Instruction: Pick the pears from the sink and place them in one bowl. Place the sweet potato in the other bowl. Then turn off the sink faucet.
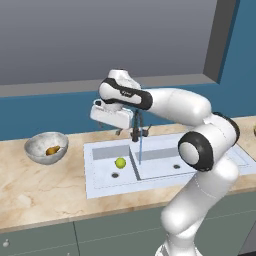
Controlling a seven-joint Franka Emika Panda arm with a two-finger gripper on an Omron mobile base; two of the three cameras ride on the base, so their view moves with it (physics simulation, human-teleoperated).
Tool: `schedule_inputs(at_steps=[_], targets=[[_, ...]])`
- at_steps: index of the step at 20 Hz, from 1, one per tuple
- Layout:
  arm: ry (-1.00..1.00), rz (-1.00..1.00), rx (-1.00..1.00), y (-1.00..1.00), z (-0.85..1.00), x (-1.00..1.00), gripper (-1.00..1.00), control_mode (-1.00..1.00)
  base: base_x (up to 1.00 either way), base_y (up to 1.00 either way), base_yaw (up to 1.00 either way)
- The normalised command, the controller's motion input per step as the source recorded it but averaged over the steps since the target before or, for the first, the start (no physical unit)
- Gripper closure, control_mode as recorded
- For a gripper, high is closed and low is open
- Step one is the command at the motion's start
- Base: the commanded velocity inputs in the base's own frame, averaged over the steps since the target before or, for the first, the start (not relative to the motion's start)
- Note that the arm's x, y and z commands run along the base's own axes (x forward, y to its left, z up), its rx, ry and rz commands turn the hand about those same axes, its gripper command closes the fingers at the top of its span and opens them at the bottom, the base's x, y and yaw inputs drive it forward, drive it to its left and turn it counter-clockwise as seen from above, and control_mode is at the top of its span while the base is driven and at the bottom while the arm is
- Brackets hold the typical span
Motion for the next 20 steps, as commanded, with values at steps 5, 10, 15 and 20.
schedule_inputs(at_steps=[5,10,15,20], targets=[[-0.08,-0.02,-0.19,-0.50,-0.46,-0.18,-1.00,-1.00,0.00,0.00,0.00],[-0.36,0.01,-0.12,-0.54,-0.58,-0.27,-1.00,-1.00,0.00,0.00,0.00],[-0.38,0.03,-0.02,-0.43,-0.44,-0.14,-1.00,-1.00,0.00,0.00,0.00],[-0.09,0.02,0.00,-0.20,-0.17,0.00,-1.00,-1.00,0.00,0.00,0.00]])
